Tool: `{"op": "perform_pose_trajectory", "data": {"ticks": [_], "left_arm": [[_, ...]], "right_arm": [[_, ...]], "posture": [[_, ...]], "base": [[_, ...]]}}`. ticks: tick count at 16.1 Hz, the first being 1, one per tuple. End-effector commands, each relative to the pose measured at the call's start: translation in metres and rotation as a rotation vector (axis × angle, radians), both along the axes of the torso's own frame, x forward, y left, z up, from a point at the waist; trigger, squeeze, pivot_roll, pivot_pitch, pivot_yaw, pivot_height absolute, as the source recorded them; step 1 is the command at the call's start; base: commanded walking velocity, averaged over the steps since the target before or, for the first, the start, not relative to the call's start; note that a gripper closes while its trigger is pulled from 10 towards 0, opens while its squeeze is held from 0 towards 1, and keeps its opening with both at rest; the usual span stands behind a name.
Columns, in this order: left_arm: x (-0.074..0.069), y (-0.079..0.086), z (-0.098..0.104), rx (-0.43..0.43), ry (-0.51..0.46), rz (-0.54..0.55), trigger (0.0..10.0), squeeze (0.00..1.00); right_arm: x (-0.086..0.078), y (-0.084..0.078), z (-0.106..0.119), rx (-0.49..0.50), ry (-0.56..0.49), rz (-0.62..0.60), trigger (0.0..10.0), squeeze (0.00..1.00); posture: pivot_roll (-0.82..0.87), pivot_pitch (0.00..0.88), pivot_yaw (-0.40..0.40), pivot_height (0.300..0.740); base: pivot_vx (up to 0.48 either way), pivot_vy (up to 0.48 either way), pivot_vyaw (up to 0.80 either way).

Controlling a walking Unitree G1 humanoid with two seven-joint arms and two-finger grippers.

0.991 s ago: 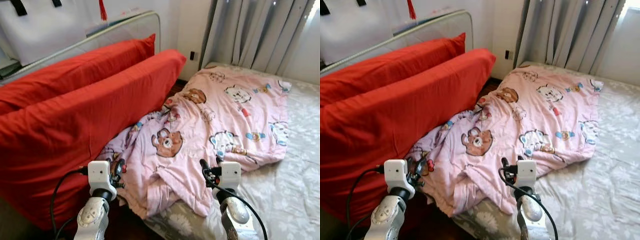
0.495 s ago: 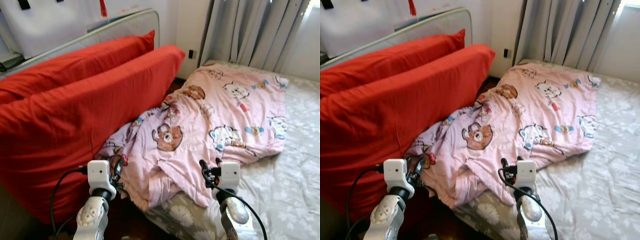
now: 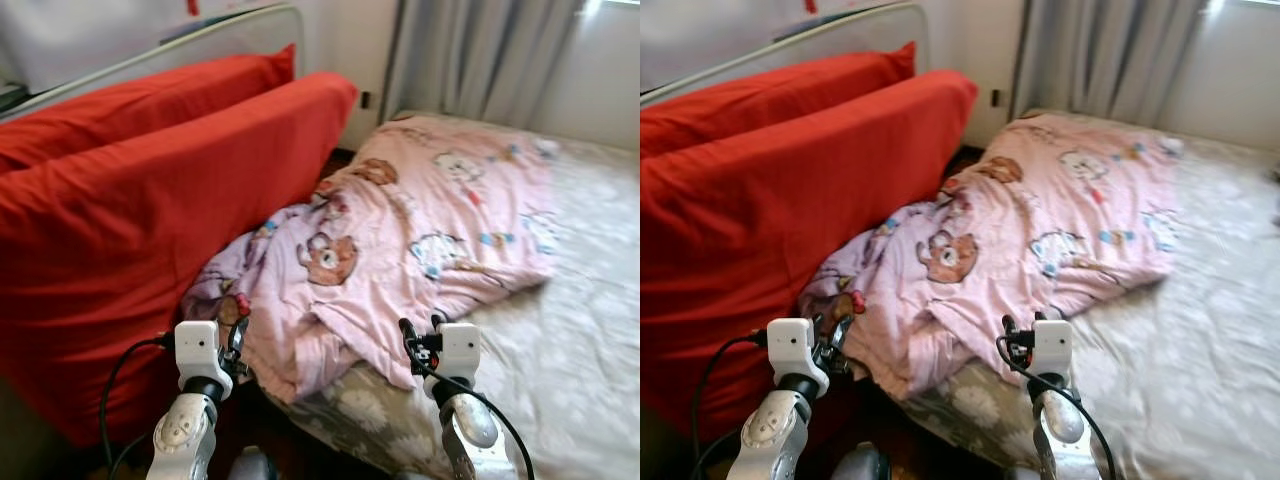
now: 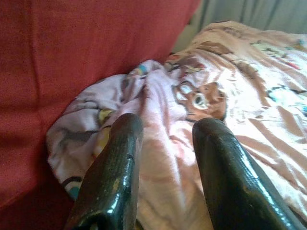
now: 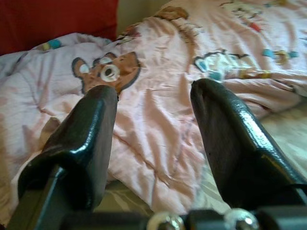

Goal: Clean up the room

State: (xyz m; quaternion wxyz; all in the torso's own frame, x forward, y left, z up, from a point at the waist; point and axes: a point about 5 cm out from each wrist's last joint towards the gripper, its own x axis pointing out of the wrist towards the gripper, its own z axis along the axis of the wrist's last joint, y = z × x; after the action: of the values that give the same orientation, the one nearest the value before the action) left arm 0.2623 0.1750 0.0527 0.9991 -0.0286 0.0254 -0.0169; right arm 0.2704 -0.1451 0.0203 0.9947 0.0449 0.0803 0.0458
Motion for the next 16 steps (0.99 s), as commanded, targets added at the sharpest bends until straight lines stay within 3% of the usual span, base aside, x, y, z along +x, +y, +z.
{"op": "perform_pose_trajectory", "data": {"ticks": [1,12,16], "left_arm": [[0.0002,-0.0012,0.0000,-0.004,0.004,-0.007,10.0,0.00],[0.0001,-0.0015,-0.0020,-0.007,0.012,-0.029,10.0,0.00],[-0.0022,-0.0008,-0.0040,-0.003,0.020,-0.028,10.0,0.00]], "right_arm": [[0.0001,0.0004,-0.0005,0.007,0.001,-0.001,10.0,0.00],[0.0012,0.0050,-0.0023,0.004,0.018,0.008,10.0,0.00],[-0.0013,0.0018,-0.0023,0.000,0.002,-0.014,10.0,0.00]], "posture": [[0.00,0.028,0.002,0.655],[0.00,0.003,0.011,0.655],[0.00,0.021,0.010,0.635]], "base": [[0.000,0.000,0.00],[0.000,0.000,0.00],[0.000,0.000,0.00]]}}
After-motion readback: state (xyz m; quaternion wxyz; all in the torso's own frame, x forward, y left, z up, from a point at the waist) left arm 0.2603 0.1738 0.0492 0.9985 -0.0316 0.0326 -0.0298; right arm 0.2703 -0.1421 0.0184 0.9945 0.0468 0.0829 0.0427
